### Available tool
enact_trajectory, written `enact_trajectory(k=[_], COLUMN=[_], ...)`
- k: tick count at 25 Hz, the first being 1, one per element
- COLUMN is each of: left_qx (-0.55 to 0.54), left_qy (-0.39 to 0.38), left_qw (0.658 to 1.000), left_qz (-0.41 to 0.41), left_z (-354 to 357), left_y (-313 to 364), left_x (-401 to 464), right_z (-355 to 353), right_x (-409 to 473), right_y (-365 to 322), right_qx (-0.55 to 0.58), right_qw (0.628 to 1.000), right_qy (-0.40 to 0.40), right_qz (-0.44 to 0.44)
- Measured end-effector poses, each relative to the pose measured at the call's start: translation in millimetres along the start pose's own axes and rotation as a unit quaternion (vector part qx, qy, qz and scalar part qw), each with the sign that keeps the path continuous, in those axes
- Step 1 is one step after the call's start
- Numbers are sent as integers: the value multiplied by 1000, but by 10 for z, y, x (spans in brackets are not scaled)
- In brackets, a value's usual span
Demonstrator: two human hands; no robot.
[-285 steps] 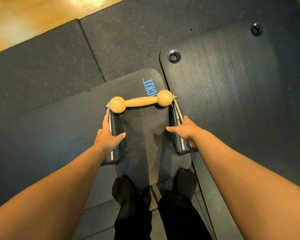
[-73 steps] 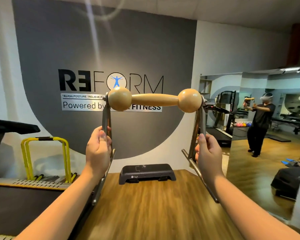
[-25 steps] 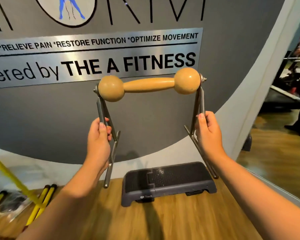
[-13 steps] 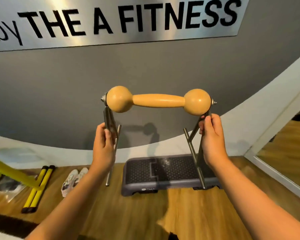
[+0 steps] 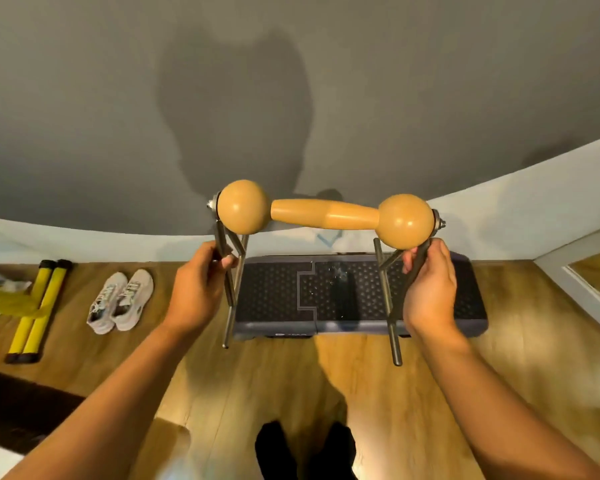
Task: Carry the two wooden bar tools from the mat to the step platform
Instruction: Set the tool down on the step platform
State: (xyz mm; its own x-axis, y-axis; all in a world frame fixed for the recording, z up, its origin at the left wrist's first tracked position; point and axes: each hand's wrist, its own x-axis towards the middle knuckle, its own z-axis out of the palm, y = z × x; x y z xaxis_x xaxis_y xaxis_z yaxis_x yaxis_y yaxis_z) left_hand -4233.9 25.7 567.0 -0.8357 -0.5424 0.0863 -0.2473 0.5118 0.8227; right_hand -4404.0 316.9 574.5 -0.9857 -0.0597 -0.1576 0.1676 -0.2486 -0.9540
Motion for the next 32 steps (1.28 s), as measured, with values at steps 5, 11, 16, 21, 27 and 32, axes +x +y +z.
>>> enact_trajectory(k=[5,11,16,21,27,32], left_qx=[-2,61,100,110,112,120], left_qy=[-29,-24,-10,-13,7,8], left_qw=[997,995,993,993,992,991], left_qz=[-70,-71,-61,-47,-52,-57], left_z=[848,1571,1955,2180,2292,2331], left_y=[-1384,-2642,-3286,-3496,-3684,-3769], left_x=[362,494,499,507,483,482], right_z=[-8,-67,-178,-277,-212,-185], right_x=[706,1135,1241,1373,1489,1547], right_y=[1354,2694,3466,3742,3848,3895], right_qx=[21,46,51,75,52,44], right_qw=[996,991,984,966,975,977], right_qy=[73,110,145,200,178,170], right_qz=[52,54,85,146,122,124])
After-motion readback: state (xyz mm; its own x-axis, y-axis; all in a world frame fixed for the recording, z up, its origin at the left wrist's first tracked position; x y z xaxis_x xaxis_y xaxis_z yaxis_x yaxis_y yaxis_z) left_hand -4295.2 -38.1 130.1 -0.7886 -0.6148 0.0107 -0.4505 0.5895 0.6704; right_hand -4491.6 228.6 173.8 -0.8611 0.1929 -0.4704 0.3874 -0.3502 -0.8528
